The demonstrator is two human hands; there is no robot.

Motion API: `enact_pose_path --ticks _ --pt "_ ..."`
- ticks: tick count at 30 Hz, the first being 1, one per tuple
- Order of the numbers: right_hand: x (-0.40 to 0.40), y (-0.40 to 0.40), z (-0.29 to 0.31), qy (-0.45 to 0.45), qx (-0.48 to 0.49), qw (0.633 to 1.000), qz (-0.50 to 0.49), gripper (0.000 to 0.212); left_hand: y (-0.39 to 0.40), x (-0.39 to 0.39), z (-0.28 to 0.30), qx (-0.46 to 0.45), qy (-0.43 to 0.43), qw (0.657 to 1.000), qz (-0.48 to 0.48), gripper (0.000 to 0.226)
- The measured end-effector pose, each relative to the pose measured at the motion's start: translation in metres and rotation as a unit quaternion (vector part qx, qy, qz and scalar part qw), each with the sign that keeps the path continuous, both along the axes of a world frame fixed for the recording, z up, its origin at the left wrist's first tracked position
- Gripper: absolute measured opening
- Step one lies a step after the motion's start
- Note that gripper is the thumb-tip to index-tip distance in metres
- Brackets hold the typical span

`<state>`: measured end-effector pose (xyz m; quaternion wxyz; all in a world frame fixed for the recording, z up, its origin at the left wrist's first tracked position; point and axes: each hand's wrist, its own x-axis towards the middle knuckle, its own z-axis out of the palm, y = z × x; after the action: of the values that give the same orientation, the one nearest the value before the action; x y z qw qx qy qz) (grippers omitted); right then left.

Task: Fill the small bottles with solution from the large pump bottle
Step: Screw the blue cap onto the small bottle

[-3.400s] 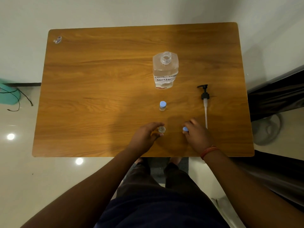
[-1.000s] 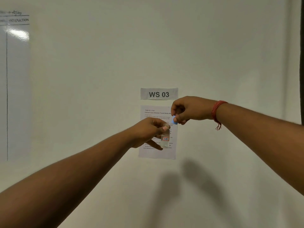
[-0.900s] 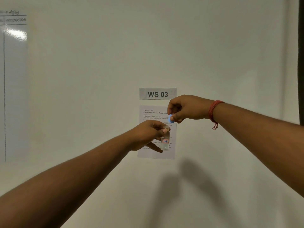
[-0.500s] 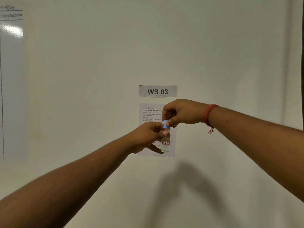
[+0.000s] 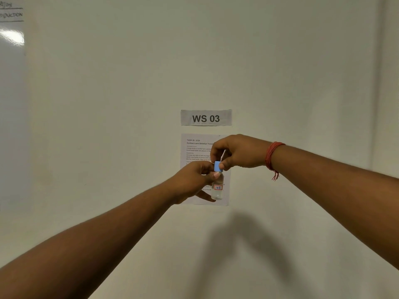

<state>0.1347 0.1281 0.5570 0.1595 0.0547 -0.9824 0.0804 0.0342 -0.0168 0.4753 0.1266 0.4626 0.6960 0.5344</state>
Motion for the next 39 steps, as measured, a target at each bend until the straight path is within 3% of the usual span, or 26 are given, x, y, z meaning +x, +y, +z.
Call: enact_pose_path --ticks 11,17,23,30,37,39 --pt "-0.009 0.003 -0.001 -0.002 0.033 0.999 -0.024 0.015 0.007 -0.009 -0.005 0.002 0.000 1.000 -0.012 0.023" --pt "-0.015 0.005 -0.008 0.023 0.102 0.993 -0.061 0.032 0.010 -0.013 -0.009 0.012 -0.003 1.000 -0.020 0.023" --pt "-0.015 0.016 -0.005 0.015 0.063 0.998 -0.008 0.022 0.012 -0.015 -0.006 0.015 0.000 1.000 -0.009 0.021" --pt "-0.021 0.017 -0.005 0.034 0.085 0.996 -0.008 0.015 0.011 -0.017 -0.005 0.021 -0.005 1.000 -0.007 0.021" --pt "-0.024 0.013 -0.011 0.059 0.201 0.975 -0.079 0.039 0.011 -0.016 -0.007 0.021 -0.006 1.000 -0.014 0.022" --pt "-0.023 0.012 -0.010 0.073 0.180 0.978 -0.074 0.039 0.011 -0.015 -0.007 0.022 -0.010 1.000 -0.013 0.021"
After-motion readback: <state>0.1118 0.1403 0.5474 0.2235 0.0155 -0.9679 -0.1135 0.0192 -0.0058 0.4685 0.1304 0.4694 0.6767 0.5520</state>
